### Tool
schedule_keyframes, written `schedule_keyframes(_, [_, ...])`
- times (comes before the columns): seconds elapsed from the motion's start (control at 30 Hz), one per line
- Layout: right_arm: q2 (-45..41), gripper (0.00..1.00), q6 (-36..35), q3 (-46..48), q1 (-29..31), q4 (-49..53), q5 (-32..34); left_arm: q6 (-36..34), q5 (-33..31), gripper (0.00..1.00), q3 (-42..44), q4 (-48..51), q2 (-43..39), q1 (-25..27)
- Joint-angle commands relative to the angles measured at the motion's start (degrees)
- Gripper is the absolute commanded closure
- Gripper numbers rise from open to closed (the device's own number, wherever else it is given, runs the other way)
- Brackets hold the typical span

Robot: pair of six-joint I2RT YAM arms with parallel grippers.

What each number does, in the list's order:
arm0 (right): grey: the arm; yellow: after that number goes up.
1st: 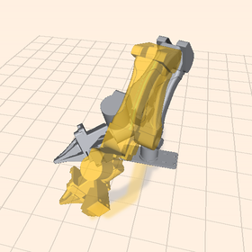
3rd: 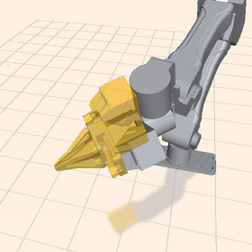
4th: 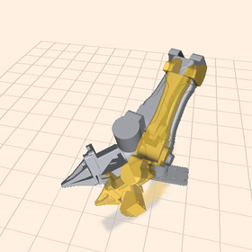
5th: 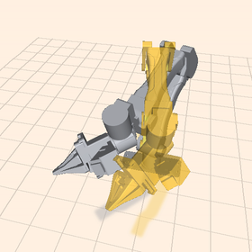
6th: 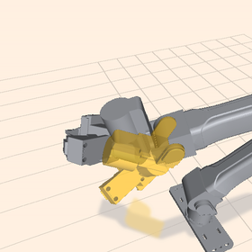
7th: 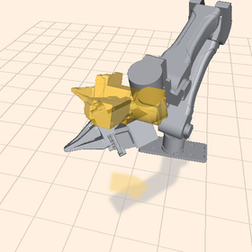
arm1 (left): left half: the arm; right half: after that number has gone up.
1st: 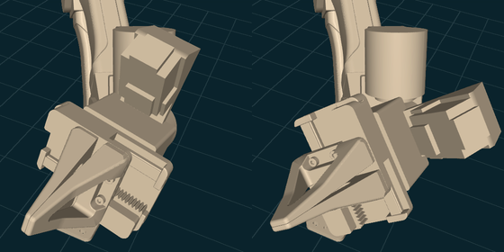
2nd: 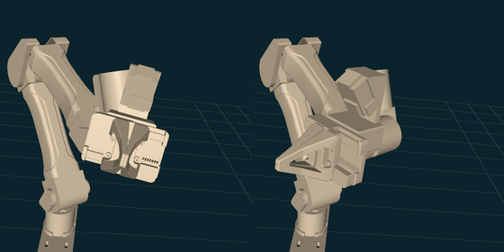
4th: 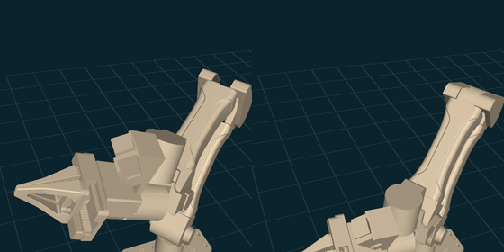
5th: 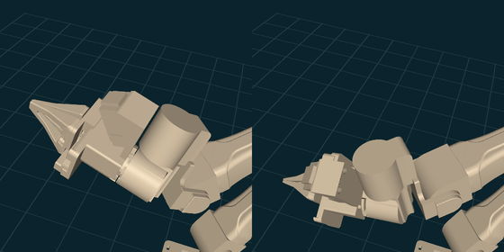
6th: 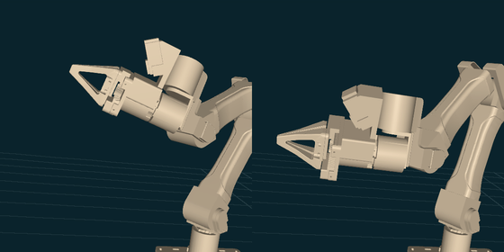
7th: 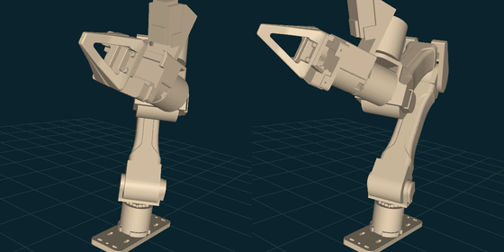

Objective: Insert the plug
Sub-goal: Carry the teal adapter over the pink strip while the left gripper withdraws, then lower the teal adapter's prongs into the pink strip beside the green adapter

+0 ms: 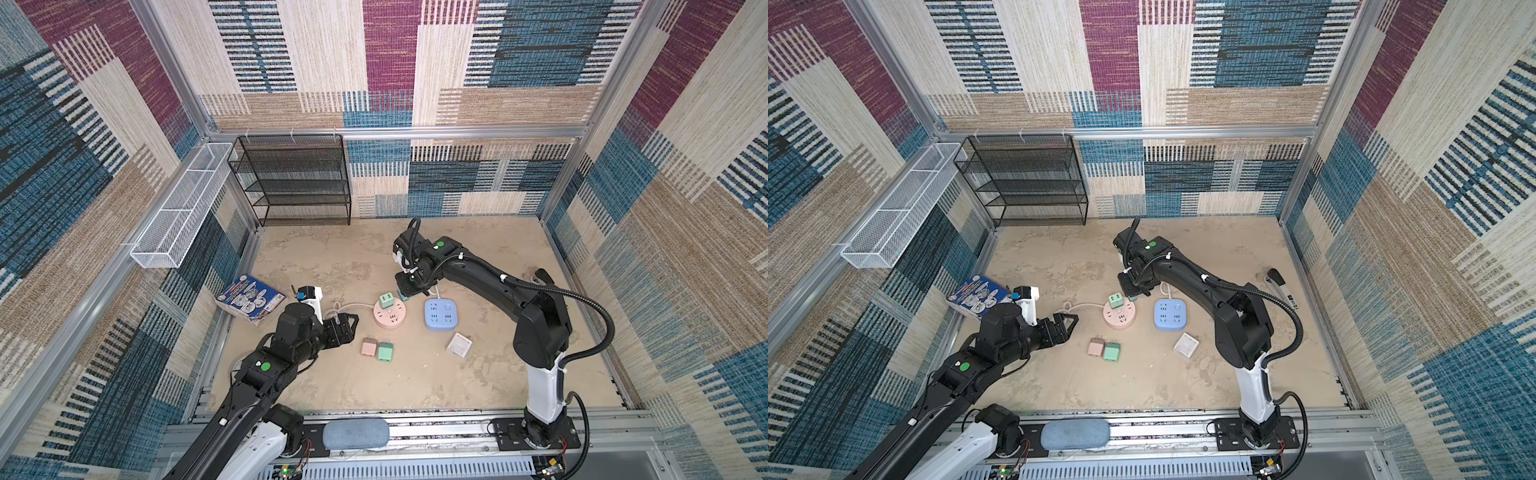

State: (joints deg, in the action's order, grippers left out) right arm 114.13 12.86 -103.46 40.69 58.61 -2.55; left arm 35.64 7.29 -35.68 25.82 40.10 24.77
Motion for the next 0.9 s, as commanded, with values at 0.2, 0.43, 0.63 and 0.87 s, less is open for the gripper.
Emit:
schedule_keyframes(0.2, [3.24,1.00,0.58,-3.08,1.49,2.25,0.80,-0.54,0.49,0.06,0.63,-2.16,-0.17,-0.02])
schedule_keyframes(0.43, [4.69,1.00,0.83,-3.42,1.94,3.30,2.36,-0.61,0.36,0.06,0.94,-2.09,-0.26,0.01])
schedule_keyframes(0.63, [5.53,1.00,0.83,-3.59,1.93,3.53,2.08,-0.49,0.09,0.06,1.24,-2.27,-0.21,0.01])
schedule_keyframes(0.87, [6.19,1.00,0.78,-3.42,1.94,3.61,2.30,-0.36,-0.08,0.06,1.75,-2.51,-0.27,0.01])
